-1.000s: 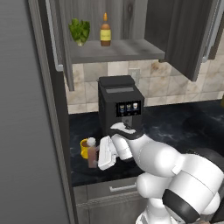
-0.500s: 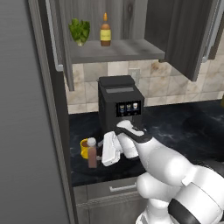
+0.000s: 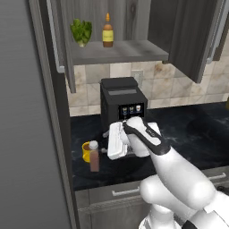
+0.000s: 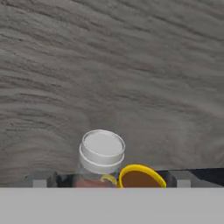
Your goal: Pick the cinnamon and honey bottle from the cabinet and place them next to the mug.
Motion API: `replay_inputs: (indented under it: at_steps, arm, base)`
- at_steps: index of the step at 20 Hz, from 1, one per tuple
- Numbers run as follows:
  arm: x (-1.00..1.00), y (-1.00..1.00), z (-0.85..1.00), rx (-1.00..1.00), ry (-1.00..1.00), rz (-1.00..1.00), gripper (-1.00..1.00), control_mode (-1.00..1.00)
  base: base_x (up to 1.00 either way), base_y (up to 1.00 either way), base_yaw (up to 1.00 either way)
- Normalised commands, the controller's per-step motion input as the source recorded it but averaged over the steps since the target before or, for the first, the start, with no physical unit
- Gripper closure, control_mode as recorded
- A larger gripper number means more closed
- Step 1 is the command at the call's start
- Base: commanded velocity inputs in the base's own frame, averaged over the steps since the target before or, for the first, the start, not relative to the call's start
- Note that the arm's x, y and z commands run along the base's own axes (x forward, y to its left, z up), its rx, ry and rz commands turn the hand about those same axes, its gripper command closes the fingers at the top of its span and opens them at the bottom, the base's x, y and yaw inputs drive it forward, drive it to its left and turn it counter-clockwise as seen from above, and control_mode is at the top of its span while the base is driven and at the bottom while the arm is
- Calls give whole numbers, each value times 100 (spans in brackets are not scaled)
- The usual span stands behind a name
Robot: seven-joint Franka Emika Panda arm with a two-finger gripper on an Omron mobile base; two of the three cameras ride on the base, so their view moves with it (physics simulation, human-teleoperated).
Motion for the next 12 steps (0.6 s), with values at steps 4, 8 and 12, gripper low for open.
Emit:
replay_inputs:
  at_steps: [4,8,12]
  arm:
    - [-10,-5,92,2,1,-7,-100,-100]
    - [-15,-10,70,1,15,-25,-100,-100]
    - [-13,-20,48,0,30,-42,-100,-100]
  base:
    - [0,0,0]
    - [0,0,0]
    - [0,0,0]
